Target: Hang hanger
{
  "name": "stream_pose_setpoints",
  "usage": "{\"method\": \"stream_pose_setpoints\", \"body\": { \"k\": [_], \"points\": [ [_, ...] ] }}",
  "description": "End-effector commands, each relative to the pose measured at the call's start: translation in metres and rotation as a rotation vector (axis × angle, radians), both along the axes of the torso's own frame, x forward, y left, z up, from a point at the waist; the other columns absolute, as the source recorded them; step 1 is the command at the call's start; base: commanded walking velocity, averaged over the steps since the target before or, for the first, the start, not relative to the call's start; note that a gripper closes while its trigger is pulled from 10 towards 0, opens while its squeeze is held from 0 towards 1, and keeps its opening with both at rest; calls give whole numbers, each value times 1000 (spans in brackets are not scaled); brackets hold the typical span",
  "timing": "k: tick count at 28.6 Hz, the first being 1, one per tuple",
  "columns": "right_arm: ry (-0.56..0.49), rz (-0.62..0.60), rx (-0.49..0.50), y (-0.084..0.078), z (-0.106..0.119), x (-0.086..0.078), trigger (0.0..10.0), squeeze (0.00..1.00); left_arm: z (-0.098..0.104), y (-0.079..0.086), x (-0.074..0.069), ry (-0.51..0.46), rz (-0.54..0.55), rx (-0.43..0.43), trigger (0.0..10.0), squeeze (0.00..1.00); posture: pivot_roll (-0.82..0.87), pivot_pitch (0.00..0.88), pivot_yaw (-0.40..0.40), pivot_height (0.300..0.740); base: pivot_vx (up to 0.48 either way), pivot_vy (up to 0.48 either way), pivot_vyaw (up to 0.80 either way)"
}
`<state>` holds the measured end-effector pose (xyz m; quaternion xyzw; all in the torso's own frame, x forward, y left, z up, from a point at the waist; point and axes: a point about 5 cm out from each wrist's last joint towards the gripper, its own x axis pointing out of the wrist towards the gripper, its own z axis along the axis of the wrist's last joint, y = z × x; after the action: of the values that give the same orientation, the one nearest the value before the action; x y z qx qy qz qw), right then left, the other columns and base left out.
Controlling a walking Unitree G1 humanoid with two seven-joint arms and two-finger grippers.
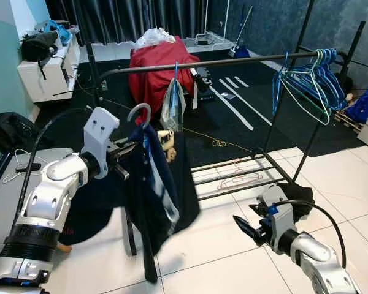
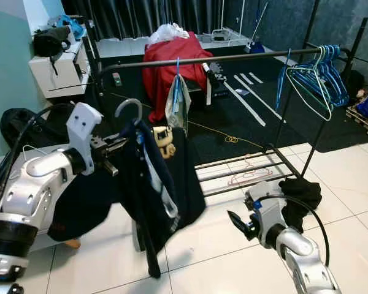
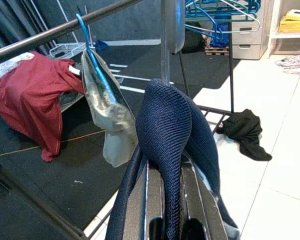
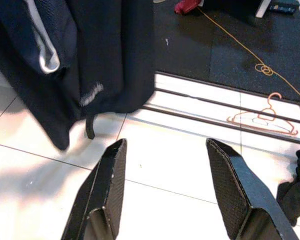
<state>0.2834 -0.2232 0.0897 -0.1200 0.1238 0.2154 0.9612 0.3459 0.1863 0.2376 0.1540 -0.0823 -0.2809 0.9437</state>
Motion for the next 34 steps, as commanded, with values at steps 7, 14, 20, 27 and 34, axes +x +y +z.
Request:
{"method": "stream_pose_setpoints", "body": {
  "k": [7,14,20,27,34],
  "points": [
    [-330,303,124,41,59,8,10000,1000,10,-22,-14,-22,-229,13,0,0,-106,57,26,740,0,0,0],
    [-296,382,118,63,68,20,10000,0,7,-42,-21,-6,-312,-5,0,0,-104,56,25,740,0,0,0],
    [-212,472,141,83,57,24,10000,0,8,-58,-27,-4,-353,-19,0,0,-99,57,20,740,0,0,0],
    [-162,556,204,101,49,26,10000,0,14,-68,-32,-17,-393,-34,0,0,-93,58,16,740,0,0,0],
    [-207,518,188,108,58,43,0,0,21,-77,-40,-28,-444,-43,0,0,-91,58,10,740,0,0,0]
  ]
}}
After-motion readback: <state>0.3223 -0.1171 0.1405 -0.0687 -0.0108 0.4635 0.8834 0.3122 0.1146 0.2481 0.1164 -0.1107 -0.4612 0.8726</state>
